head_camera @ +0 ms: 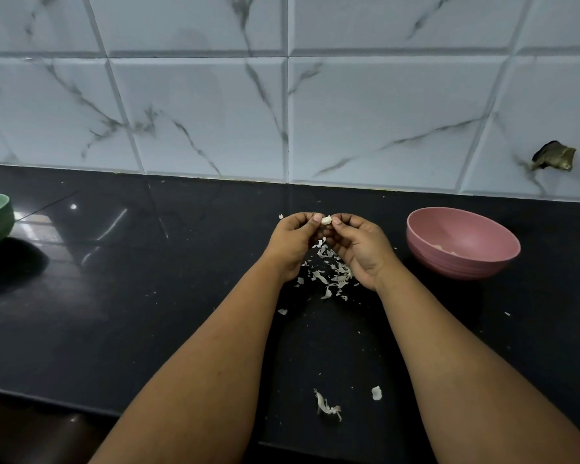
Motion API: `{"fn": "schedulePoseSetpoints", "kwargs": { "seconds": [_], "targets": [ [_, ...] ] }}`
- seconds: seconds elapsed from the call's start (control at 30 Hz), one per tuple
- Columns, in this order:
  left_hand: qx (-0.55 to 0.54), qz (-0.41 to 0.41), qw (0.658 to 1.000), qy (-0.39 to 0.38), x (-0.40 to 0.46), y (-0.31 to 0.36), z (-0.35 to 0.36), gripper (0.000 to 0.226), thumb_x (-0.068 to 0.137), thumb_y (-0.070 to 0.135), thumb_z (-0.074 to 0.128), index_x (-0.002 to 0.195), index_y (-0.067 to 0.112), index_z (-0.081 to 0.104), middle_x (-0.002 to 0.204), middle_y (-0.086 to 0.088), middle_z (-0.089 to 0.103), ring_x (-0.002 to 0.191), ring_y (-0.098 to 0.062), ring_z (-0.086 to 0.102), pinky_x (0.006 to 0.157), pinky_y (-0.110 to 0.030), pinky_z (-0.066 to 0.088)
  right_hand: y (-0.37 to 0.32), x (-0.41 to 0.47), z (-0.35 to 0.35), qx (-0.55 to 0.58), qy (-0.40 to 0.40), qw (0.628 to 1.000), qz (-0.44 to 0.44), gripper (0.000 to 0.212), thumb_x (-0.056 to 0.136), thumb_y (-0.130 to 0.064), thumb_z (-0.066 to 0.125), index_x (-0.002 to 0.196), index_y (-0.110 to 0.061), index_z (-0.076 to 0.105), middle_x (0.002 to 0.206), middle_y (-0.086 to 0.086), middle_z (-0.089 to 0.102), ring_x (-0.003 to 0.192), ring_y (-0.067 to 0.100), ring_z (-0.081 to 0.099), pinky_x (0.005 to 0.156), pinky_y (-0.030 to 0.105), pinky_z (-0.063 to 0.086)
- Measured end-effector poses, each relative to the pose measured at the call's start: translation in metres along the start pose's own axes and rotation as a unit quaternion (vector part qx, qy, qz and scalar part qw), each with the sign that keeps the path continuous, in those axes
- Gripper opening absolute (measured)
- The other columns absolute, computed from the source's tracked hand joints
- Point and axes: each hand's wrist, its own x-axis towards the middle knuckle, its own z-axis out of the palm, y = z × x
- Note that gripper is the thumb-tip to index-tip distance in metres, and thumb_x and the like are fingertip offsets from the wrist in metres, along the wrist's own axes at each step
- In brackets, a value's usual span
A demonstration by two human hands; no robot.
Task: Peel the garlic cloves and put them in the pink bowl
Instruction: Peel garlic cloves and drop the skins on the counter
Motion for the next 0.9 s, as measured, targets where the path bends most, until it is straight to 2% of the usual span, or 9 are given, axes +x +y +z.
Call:
{"fn": "schedulePoseSetpoints", "kwargs": {
  "seconds": [0.17, 0.27, 0.37, 0.47, 0.6, 0.7, 0.8, 0.9],
  "targets": [
    [-0.015, -0.001, 1.0, 0.011, -0.001, 0.002, 0.0, 0.018, 0.1, 0.007, 0.052, 0.088, 0.007, 0.065, 0.066, 0.005, 0.068, 0.06, -0.001, 0.061, 0.064, -0.014, 0.051, 0.002, 0.001, 0.002, -0.003, -0.01, 1.0, -0.016, 0.016, 0.096, 0.001, 0.05, 0.097, -0.004, 0.066, 0.082, 0.007, 0.069, 0.072, 0.01, 0.068, 0.069, 0.019, 0.055],
    [-0.002, 0.005, 1.0, 0.019, -0.002, 0.002, 0.0, 0.017, 0.099, 0.009, 0.054, 0.087, 0.009, 0.066, 0.065, 0.006, 0.066, 0.06, -0.002, 0.06, 0.064, -0.017, 0.05, 0.003, -0.001, 0.004, -0.023, -0.017, 0.999, -0.041, 0.015, 0.088, 0.003, 0.061, 0.1, -0.005, 0.066, 0.089, 0.006, 0.07, 0.078, 0.012, 0.068, 0.074, 0.021, 0.056],
    [0.037, 0.013, 0.999, 0.027, -0.002, 0.001, 0.0, 0.012, 0.098, 0.012, 0.058, 0.091, 0.007, 0.065, 0.073, -0.001, 0.066, 0.065, -0.007, 0.061, 0.066, -0.021, 0.052, 0.004, 0.0, 0.004, -0.05, 0.015, 0.997, -0.064, 0.017, 0.083, 0.002, 0.069, 0.099, -0.004, 0.069, 0.088, 0.007, 0.072, 0.082, 0.014, 0.069, 0.074, 0.023, 0.055],
    [0.058, 0.016, 0.997, 0.038, -0.003, 0.0, 0.002, 0.011, 0.098, 0.012, 0.058, 0.095, 0.005, 0.065, 0.074, -0.003, 0.066, 0.065, -0.009, 0.059, 0.064, -0.023, 0.048, 0.006, 0.002, 0.003, -0.06, 0.039, 0.995, -0.068, 0.016, 0.085, 0.0, 0.068, 0.1, -0.002, 0.07, 0.089, 0.01, 0.071, 0.08, 0.014, 0.067, 0.069, 0.02, 0.054],
    [0.076, 0.019, 0.995, 0.056, -0.003, 0.001, 0.003, 0.012, 0.099, 0.01, 0.056, 0.1, 0.0, 0.063, 0.076, -0.002, 0.065, 0.058, -0.002, 0.059, 0.057, -0.017, 0.047, 0.006, 0.002, 0.003, -0.077, 0.046, 0.994, -0.065, 0.014, 0.088, -0.001, 0.064, 0.099, -0.007, 0.07, 0.088, 0.007, 0.071, 0.079, 0.012, 0.065, 0.068, 0.019, 0.055],
    [0.155, 0.029, 0.981, 0.11, 0.0, -0.001, 0.0, 0.008, 0.098, 0.012, 0.058, 0.093, 0.011, 0.063, 0.08, 0.002, 0.065, 0.061, -0.004, 0.055, 0.061, -0.02, 0.045, 0.003, 0.005, 0.002, -0.082, 0.079, 0.99, -0.078, 0.017, 0.092, -0.001, 0.06, 0.099, -0.013, 0.071, 0.091, 0.005, 0.071, 0.077, 0.008, 0.065, 0.066, 0.018, 0.055],
    [0.246, 0.037, 0.953, 0.173, 0.004, -0.004, -0.005, 0.005, 0.097, 0.016, 0.056, 0.1, 0.018, 0.06, 0.086, 0.005, 0.064, 0.074, -0.008, 0.057, 0.071, -0.026, 0.048, 0.007, 0.01, -0.004, -0.2, 0.121, 0.966, -0.105, 0.023, 0.094, -0.005, 0.058, 0.1, -0.022, 0.072, 0.087, 0.004, 0.068, 0.075, 0.008, 0.061, 0.068, 0.019, 0.054],
    [0.234, 0.035, 0.948, 0.215, 0.006, -0.003, -0.008, 0.009, 0.098, 0.02, 0.052, 0.105, 0.017, 0.057, 0.088, 0.005, 0.062, 0.076, -0.008, 0.056, 0.069, -0.026, 0.047, 0.012, 0.009, -0.002, -0.367, 0.097, 0.916, -0.129, 0.019, 0.089, -0.006, 0.066, 0.104, -0.015, 0.072, 0.083, 0.005, 0.071, 0.072, 0.012, 0.066, 0.076, 0.026, 0.058]
  ]
}}
